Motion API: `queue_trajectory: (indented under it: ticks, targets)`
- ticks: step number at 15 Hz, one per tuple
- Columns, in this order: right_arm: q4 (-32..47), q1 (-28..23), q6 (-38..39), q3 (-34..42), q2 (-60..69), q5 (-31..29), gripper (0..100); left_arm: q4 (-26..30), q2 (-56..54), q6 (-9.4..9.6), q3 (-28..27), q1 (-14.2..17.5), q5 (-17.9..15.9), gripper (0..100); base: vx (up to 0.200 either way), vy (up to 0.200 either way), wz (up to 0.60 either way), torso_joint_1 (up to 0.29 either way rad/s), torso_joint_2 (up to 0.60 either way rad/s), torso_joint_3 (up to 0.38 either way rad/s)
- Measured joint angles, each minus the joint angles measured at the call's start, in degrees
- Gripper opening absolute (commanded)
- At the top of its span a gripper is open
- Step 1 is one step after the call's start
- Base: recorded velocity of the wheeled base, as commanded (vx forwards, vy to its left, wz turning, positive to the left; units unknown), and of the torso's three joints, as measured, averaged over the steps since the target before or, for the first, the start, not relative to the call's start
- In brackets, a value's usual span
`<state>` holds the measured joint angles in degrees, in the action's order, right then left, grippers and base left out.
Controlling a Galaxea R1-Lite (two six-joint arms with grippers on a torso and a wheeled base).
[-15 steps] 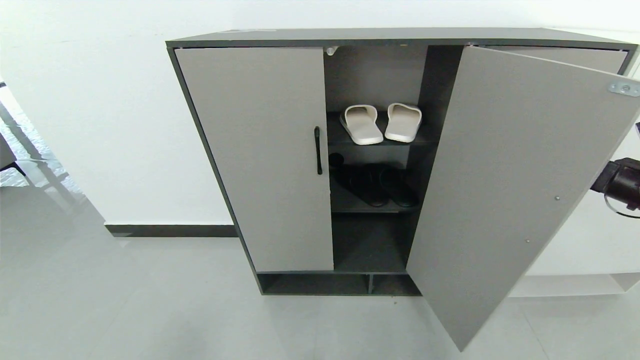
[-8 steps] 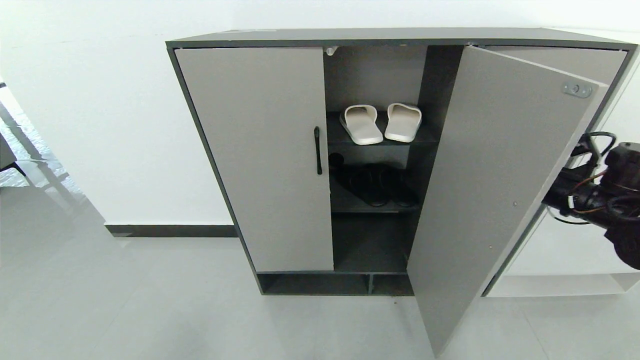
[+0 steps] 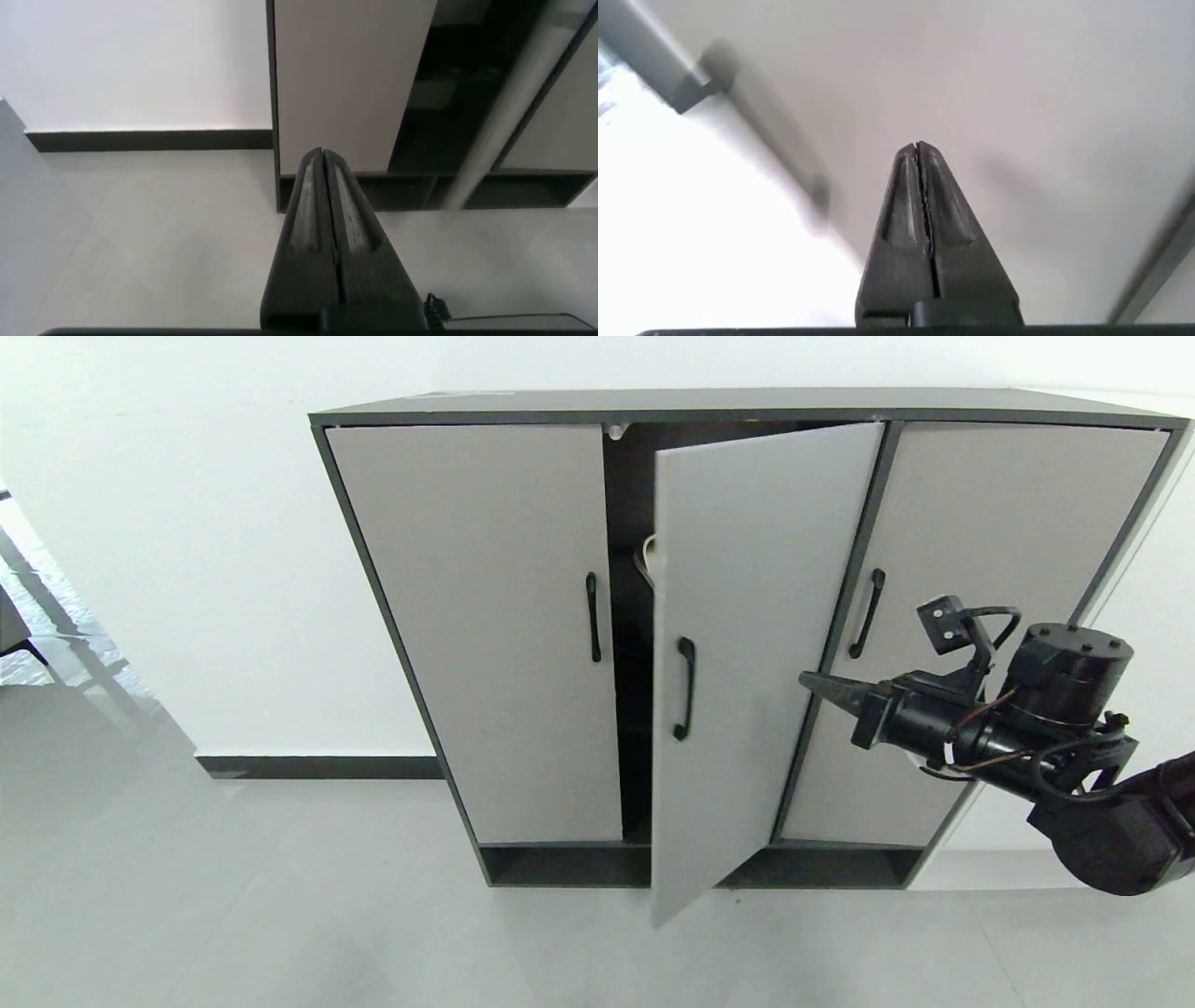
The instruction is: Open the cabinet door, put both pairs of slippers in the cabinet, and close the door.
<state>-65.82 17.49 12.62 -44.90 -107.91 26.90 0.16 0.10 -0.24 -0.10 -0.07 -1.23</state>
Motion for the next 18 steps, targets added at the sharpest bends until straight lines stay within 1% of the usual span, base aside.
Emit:
queue_trajectory:
  ticks: [1,2,3,5,8,10,12,13,14,15,16,18]
  targets:
    - [0.0,1.5,0.0,-0.5,-0.6,-1.3,0,0.0,0.0,0.02,0.0,0.0,0.0,0,0.0,0.0,0.0,0.0,0.0,0.0]
    - [-0.5,2.4,-0.1,-1.0,-1.1,-2.8,0,0.0,0.0,0.0,0.0,0.0,0.0,0,0.2,0.0,0.0,0.002,0.0,0.002]
    - [-1.8,2.7,0.0,-1.3,-1.5,-3.8,0,0.0,0.0,0.0,0.0,0.0,0.0,0,0.0,0.0,0.0,0.0,0.0,0.0]
    - [-4.0,3.2,-0.1,-0.1,-1.7,-4.1,0,0.0,0.0,0.0,0.0,0.0,0.0,0,0.0,0.0,0.0,0.0,0.0,0.0]
    - [-4.3,3.3,-0.5,0.4,-2.0,-5.0,0,0.0,0.0,0.0,0.0,0.0,0.0,0,0.0,0.0,0.0,0.0,0.0,0.0]
    - [-4.6,3.3,-1.8,0.9,-1.5,-8.5,0,0.0,0.0,0.02,0.0,0.0,0.0,0,0.0,0.0,0.0,0.0,0.0,0.0]
    - [-3.8,3.3,-4.1,3.0,1.1,-12.0,0,0.0,0.0,0.02,0.0,0.0,0.0,0,0.0,0.0,0.0,0.0,0.0,0.0]
    - [-3.2,3.1,-6.7,4.9,3.8,-15.7,0,0.0,0.0,0.0,0.0,0.0,0.0,0,0.0,0.0,0.0,0.0,0.0,0.0]
    - [-2.2,2.4,-10.1,7.6,7.6,-20.9,0,0.0,0.0,0.02,0.0,0.0,0.0,0,0.0,0.0,0.0,0.0,0.0,0.0]
    - [-1.4,1.2,-13.3,11.5,12.2,-25.7,0,0.0,0.0,0.02,0.0,0.0,0.0,0,0.0,0.0,0.0,0.0,0.0,0.0]
    - [-0.7,-0.4,-15.3,15.5,17.0,-28.4,0,0.0,0.0,0.02,0.0,0.0,0.0,0,0.0,0.0,0.0,0.0,0.0,0.0]
    - [2.8,-5.1,-17.3,24.6,28.6,-31.1,0,0.0,0.0,0.06,0.0,0.0,0.0,0,0.0,0.0,0.0,0.0,0.0,0.0]
